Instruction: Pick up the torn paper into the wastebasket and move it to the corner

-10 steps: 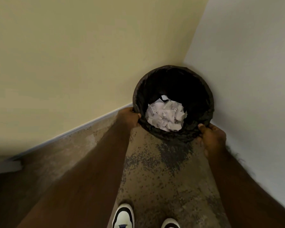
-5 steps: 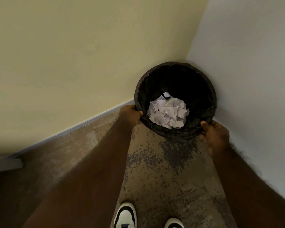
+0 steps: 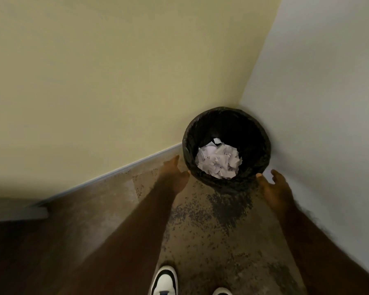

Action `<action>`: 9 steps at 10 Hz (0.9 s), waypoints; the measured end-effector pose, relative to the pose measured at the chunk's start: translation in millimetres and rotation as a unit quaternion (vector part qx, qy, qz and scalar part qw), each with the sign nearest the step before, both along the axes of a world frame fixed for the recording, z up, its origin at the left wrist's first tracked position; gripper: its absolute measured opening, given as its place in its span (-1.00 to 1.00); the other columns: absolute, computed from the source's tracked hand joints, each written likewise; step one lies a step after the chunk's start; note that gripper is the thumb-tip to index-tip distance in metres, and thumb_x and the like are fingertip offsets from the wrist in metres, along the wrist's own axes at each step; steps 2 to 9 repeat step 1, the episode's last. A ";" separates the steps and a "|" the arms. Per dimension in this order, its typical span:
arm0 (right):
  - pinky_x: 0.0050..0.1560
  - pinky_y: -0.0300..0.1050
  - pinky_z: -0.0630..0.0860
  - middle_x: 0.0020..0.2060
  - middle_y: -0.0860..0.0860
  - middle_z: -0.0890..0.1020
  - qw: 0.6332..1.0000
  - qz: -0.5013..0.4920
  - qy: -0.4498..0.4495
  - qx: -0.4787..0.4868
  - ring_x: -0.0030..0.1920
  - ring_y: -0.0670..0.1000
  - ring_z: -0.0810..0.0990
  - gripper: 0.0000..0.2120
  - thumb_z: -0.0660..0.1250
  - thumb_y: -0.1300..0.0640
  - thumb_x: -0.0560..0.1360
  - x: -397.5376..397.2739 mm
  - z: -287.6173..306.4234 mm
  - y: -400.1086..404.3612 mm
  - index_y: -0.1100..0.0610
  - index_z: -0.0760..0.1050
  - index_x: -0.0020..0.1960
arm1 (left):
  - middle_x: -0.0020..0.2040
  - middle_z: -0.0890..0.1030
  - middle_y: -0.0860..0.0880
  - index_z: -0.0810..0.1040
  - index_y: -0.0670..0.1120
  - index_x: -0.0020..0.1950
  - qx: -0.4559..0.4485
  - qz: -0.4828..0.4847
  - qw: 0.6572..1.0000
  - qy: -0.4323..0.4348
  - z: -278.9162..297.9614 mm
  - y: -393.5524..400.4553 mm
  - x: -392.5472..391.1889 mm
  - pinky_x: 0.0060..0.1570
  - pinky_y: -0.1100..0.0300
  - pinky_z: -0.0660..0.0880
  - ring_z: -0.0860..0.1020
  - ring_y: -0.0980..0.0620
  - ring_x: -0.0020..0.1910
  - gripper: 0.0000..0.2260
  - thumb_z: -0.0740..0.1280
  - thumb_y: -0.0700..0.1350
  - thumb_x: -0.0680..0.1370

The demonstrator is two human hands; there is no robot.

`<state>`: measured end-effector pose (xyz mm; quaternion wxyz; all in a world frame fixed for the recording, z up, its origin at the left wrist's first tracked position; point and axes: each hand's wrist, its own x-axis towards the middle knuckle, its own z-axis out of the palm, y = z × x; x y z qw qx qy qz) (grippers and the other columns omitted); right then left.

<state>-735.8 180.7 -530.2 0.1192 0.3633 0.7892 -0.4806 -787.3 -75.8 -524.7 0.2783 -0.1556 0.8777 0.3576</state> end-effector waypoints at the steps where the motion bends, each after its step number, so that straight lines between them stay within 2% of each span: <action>1: 0.33 -0.04 0.35 0.37 0.13 0.48 0.998 0.064 0.012 -0.010 0.42 0.23 0.41 -0.48 0.35 0.09 0.62 18.1 62.6 -17.2 0.20 0.34 0.51 | 0.56 0.20 -0.12 0.14 -0.05 0.56 -0.021 -0.018 0.999 0.034 31.6 -8.6 23.7 0.44 -0.07 0.29 0.28 -0.20 0.48 -0.41 0.27 -0.05 0.57; 9: 0.33 -0.04 0.35 0.37 0.13 0.48 0.998 0.064 0.012 -0.010 0.42 0.23 0.41 -0.48 0.35 0.09 0.62 18.1 62.6 -17.2 0.20 0.34 0.51 | 0.56 0.20 -0.12 0.14 -0.05 0.56 -0.021 -0.018 0.999 0.034 31.6 -8.6 23.7 0.44 -0.07 0.29 0.28 -0.20 0.48 -0.41 0.27 -0.05 0.57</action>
